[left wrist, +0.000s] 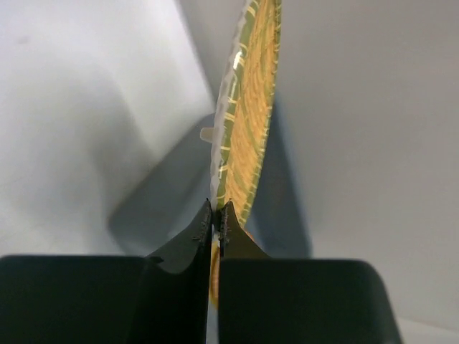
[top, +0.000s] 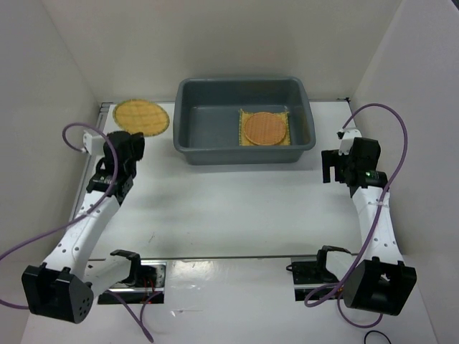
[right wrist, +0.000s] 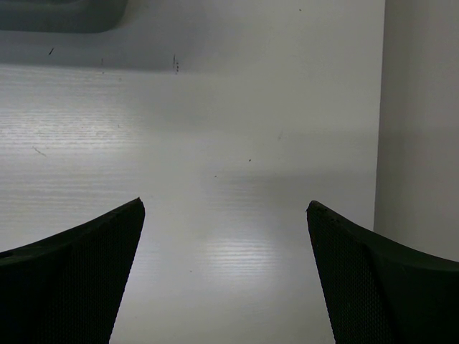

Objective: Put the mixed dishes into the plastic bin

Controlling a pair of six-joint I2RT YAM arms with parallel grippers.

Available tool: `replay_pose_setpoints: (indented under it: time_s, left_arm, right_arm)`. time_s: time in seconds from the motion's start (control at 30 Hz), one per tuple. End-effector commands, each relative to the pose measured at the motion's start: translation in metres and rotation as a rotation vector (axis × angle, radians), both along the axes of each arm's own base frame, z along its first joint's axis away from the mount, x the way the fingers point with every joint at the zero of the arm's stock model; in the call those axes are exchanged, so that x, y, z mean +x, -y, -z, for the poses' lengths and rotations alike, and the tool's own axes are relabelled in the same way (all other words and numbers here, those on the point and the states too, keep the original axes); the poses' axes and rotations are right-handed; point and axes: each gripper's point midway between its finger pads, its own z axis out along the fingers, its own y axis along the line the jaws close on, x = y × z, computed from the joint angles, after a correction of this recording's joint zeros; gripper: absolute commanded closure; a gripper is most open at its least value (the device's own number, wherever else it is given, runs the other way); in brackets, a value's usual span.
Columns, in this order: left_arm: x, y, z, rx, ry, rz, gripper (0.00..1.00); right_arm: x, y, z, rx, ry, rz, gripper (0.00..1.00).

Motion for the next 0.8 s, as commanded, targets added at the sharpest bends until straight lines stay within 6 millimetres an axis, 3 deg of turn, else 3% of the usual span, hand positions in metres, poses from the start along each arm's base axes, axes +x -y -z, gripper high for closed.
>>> replay_pose_setpoints:
  time_s: [0.0,0.07,0.1,0.13,0.17,0.2,0.23,0.27,0.33,0.37,0.43,0.47,0.5,0.53,0.57,0.6,0.63,0.67,0.73,0.77]
  left_arm:
    - [0.026,0.012,-0.096,0.093,0.243,0.11,1.0]
    - [0.035,0.022,-0.112,0.129,0.276,0.176,1.0]
    - [0.051,0.031,-0.106,0.138,0.254,0.22,1.0]
    - [0.058,0.045,-0.127,0.135,0.293,0.305,1.0]
    - [0.066,0.055,-0.129,0.135,0.294,0.36,1.0]
    - [0.086,0.062,-0.113,0.134,0.252,0.406,1.0]
    - [0.09,0.082,-0.13,0.119,0.295,0.515,1.0]
    - [0.11,0.093,-0.111,0.113,0.259,0.568,1.0]
    - [0.12,0.121,-0.108,0.085,0.258,0.707,1.0]
    - [0.137,0.134,-0.105,0.085,0.252,0.755,1.0]
    - [0.143,0.163,-0.105,0.073,0.251,0.861,1.0]
    - [0.152,0.178,-0.09,0.068,0.225,0.916,1.0]
    - [0.153,0.195,-0.105,0.082,0.256,0.946,1.0]
    - [0.155,0.205,-0.106,0.089,0.26,0.965,1.0]
    - [0.163,0.217,-0.09,0.076,0.231,0.996,1.0]
    - [0.165,0.228,-0.087,0.084,0.228,1.023,1.0]
    - [0.165,0.244,-0.104,0.09,0.276,1.059,1.0]
    - [0.174,0.26,-0.079,0.066,0.236,1.116,1.0]
    - [0.178,0.286,-0.068,0.055,0.22,1.189,1.0]
    - [0.19,0.298,-0.062,0.058,0.205,1.204,1.0]
  right_arm:
    - [0.01,-0.001,-0.013,-0.019,0.085,-0.019,0.02]
    - [0.009,-0.002,-0.016,-0.021,0.094,-0.019,0.02]
    - [0.009,-0.002,-0.014,-0.021,0.094,-0.019,0.02]
    - [0.009,-0.002,-0.014,-0.021,0.094,-0.019,0.02]
    - [0.009,-0.002,-0.014,-0.021,0.094,-0.019,0.02]
    - [0.011,-0.001,-0.015,-0.023,0.102,-0.019,0.02]
    - [0.011,-0.002,-0.015,-0.03,0.101,-0.018,0.02]
    - [0.009,0.001,-0.012,-0.044,0.089,-0.014,0.02]
    - [0.006,0.003,-0.011,-0.08,0.082,-0.011,0.02]
    - [0.002,0.002,-0.009,-0.108,0.068,-0.031,0.02]
    - [-0.006,0.005,-0.007,-0.158,0.058,-0.023,0.02]
    - [-0.013,0.011,-0.006,-0.2,0.052,0.006,0.02]
    - [-0.017,0.013,-0.005,-0.225,0.059,0.012,0.02]
    - [-0.027,0.016,0.0,-0.243,0.072,0.034,0.02]
    - [-0.028,0.021,-0.004,-0.261,0.099,0.059,0.02]
    - [-0.028,0.021,-0.012,-0.264,0.134,0.063,0.02]
    - [-0.031,0.023,-0.018,-0.273,0.154,0.076,0.02]
    - [-0.033,0.022,-0.025,-0.276,0.195,0.081,0.02]
    - [-0.035,0.019,-0.027,-0.276,0.214,0.062,0.02]
    - [-0.034,0.019,-0.032,-0.278,0.235,0.065,0.02]
